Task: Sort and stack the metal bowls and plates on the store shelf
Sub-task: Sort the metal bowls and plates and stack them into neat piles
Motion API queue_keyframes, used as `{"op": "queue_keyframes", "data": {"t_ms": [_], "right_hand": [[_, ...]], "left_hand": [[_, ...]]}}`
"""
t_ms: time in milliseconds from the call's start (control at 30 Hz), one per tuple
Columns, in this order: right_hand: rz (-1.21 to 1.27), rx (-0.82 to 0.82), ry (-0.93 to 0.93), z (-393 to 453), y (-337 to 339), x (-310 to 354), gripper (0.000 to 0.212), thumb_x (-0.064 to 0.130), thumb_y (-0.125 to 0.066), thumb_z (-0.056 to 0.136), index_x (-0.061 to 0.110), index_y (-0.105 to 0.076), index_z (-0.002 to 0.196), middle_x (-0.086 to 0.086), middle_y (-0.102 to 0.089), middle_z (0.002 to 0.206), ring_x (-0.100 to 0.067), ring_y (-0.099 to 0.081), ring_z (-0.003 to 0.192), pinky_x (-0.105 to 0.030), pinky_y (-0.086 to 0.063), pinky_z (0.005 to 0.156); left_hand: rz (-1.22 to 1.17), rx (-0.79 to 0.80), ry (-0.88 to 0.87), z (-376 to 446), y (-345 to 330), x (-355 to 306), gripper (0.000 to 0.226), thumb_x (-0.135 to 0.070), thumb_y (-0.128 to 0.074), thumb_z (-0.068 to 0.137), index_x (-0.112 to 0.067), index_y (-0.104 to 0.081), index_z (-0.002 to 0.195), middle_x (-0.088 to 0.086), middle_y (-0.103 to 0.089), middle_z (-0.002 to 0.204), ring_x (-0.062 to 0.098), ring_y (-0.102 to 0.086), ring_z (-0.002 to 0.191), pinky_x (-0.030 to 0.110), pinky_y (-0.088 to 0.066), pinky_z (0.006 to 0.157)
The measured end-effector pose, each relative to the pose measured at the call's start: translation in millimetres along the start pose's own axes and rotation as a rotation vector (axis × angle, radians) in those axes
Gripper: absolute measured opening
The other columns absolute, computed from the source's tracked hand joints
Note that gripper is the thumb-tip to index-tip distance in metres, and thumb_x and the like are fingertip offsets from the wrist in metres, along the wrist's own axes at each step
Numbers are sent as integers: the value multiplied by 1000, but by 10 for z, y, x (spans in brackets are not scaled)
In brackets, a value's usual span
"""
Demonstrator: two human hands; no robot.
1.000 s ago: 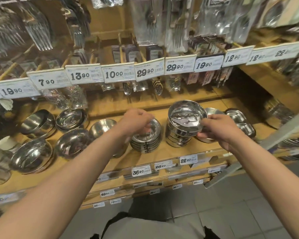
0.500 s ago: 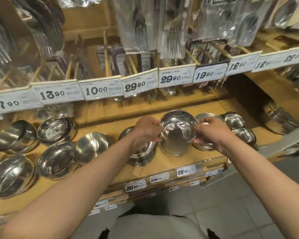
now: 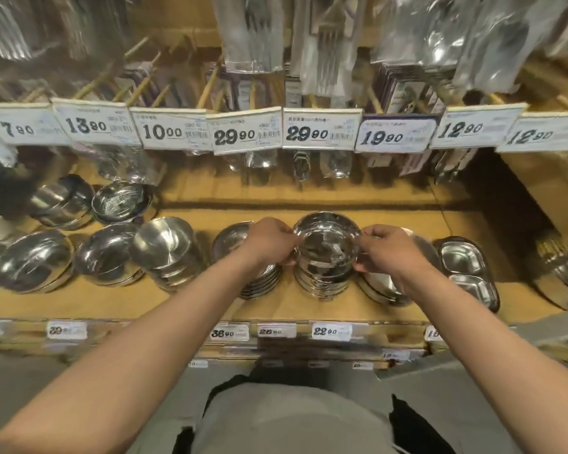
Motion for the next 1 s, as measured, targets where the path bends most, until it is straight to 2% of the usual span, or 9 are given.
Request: {"op": "queue_keyframes", "data": {"t_ms": [67, 200, 367, 433, 567, 667, 767, 900, 1000], "right_hand": [[-14, 1, -1, 20, 11, -29, 7, 13, -68, 94, 9, -70, 89, -16, -76, 90, -19, -72, 68, -24, -58, 54], [2, 15, 9, 43, 36, -97, 10, 13, -70, 93, 10, -71, 83, -15, -75, 87, -20, -71, 71, -25, -57, 56], [24, 22, 4, 33, 51, -158, 11, 14, -69, 94, 7, -72, 85, -9, -71, 71, -15, -67, 60, -24, -58, 55], [35, 19, -2, 41, 54, -172, 8, 14, -69, 93, 7, -72, 91, -9, -73, 77, -16, -69, 65, -23, -57, 57], [33, 17, 8, 54, 38, -196, 10, 12, -68, 93, 6, -69, 100, -14, -73, 95, -22, -74, 76, -33, -63, 73], [3, 11, 32, 28, 40, -197, 5, 12, -68, 92, 8, -68, 94, -8, -73, 80, -18, -73, 66, -40, -64, 80], [1, 5, 37, 21, 45, -193, 6, 13, -69, 92, 10, -66, 86, -3, -72, 67, -13, -72, 59, -35, -64, 74], [-8, 17, 38, 23, 40, -177, 6, 14, -69, 91, 8, -66, 90, -6, -74, 74, -13, -74, 61, -29, -64, 70], [-19, 21, 36, 30, 32, -188, 7, 14, -69, 91, 10, -64, 89, -9, -73, 83, -11, -73, 60, -28, -63, 69]], "left_hand": [[-34, -34, 5, -41, -45, -4, 19, -18, -71, 92, 1, -73, 90, 20, -76, 92, 36, -75, 90, 47, -61, 86], [-53, -57, 14, -48, -103, 18, 31, -22, -72, 92, 8, -72, 99, 25, -75, 96, 36, -75, 86, 49, -61, 86], [-49, -63, 35, 8, -132, 35, 16, -14, -66, 96, 1, -72, 93, 20, -75, 89, 26, -68, 73, 48, -61, 87], [-54, -60, 34, 46, -127, 42, 14, -12, -65, 96, -1, -71, 90, 16, -72, 82, 25, -66, 69, 47, -61, 86], [-81, -74, 35, 134, -138, 80, 14, -5, -60, 98, -6, -69, 87, 11, -68, 77, 18, -63, 60, 42, -62, 81], [-75, -86, 23, 179, -148, 123, 15, -6, -60, 99, -8, -68, 86, 8, -67, 78, 15, -64, 60, 36, -62, 73], [-41, -109, -5, 206, -135, 141, 21, -7, -61, 98, -10, -71, 80, 7, -70, 77, 11, -65, 56, 26, -58, 58], [-14, -147, -51, 258, -104, 109, 18, -9, -61, 96, 4, -73, 94, 23, -75, 91, 24, -67, 74, 45, -63, 81], [3, -140, -60, 275, -99, 114, 18, -10, -61, 97, 2, -74, 92, 14, -71, 81, 22, -65, 71, 40, -64, 76]]}}
Point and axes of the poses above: each hand's wrist, its own z-axis towards the middle knuckle, its own y-axis out of the back of the hand, x = y × z, the point moved 3 cm from there along z, towards the middle knuckle
